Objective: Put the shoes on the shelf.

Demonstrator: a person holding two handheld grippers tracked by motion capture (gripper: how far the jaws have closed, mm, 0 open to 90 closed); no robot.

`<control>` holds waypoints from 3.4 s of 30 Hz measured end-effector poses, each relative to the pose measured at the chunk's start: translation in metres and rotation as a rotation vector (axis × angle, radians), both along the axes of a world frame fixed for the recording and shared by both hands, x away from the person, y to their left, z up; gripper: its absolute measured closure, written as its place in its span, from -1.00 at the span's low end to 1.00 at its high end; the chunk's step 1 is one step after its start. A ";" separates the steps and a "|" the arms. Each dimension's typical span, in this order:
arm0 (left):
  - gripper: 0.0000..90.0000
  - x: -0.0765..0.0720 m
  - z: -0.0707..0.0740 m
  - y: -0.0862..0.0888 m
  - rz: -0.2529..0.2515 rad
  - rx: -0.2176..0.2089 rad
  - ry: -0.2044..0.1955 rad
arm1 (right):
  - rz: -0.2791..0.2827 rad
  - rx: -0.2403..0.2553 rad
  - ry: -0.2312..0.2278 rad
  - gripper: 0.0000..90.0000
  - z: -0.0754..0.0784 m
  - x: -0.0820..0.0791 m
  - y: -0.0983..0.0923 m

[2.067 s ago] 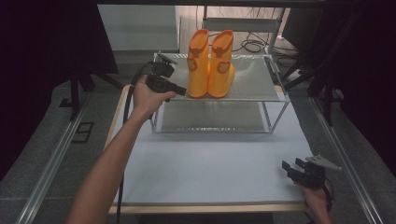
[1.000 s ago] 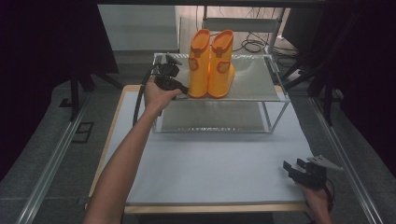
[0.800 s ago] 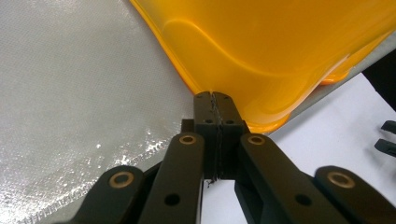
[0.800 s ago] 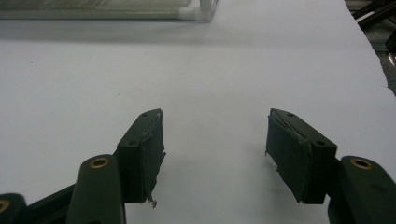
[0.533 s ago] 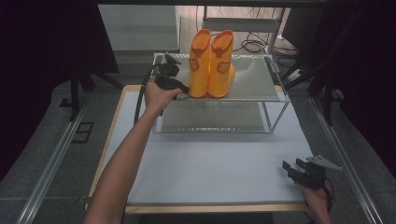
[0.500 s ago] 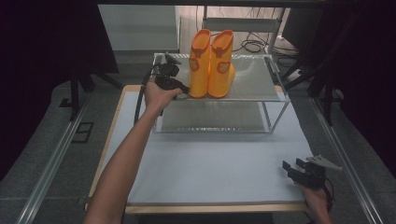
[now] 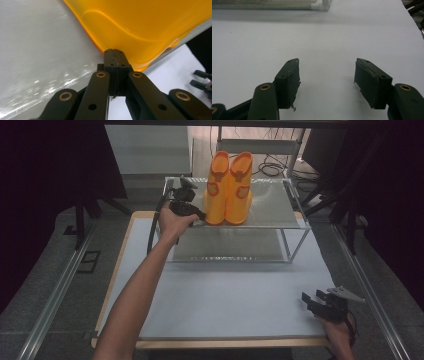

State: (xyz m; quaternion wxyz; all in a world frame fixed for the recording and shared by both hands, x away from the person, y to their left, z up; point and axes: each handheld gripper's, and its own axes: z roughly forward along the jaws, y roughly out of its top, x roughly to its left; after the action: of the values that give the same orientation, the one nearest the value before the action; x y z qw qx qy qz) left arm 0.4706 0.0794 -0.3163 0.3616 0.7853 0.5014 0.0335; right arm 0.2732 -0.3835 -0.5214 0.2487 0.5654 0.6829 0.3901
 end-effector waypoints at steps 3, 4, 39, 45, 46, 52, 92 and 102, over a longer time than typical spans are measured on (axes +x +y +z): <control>1.00 0.001 0.001 -0.008 -0.012 -0.002 0.004 | -0.002 0.002 -0.004 -0.19 0.001 0.000 0.000; 1.00 0.001 0.001 -0.011 -0.017 -0.004 0.004 | -0.003 0.002 -0.004 -0.19 0.001 -0.001 0.000; 0.36 -0.027 0.013 0.005 -0.125 -0.033 -0.112 | -0.006 0.004 -0.012 -0.19 0.003 -0.002 -0.001; 0.31 -0.048 0.014 0.021 -0.179 -0.049 -0.127 | -0.004 0.001 -0.013 -0.19 0.003 -0.002 0.000; 0.31 -0.048 0.014 0.021 -0.179 -0.049 -0.127 | -0.004 0.001 -0.013 -0.19 0.003 -0.002 0.000; 0.27 -0.070 0.010 0.036 -0.202 -0.062 -0.139 | -0.003 -0.003 -0.014 -0.19 0.004 -0.003 0.000; 0.20 -0.137 -0.114 0.099 -0.173 -0.060 -0.025 | 0.011 -0.017 -0.008 -0.19 0.001 -0.002 0.005; 0.16 -0.137 -0.115 0.096 -0.164 -0.060 -0.031 | 0.008 -0.015 -0.016 -0.19 0.003 -0.003 0.005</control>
State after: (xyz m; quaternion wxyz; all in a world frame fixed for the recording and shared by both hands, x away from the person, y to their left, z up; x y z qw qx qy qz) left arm 0.3336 0.1754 -0.4318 0.3941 0.8120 0.4306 0.0007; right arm 0.2706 -0.3788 -0.5187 0.2565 0.5577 0.6861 0.3905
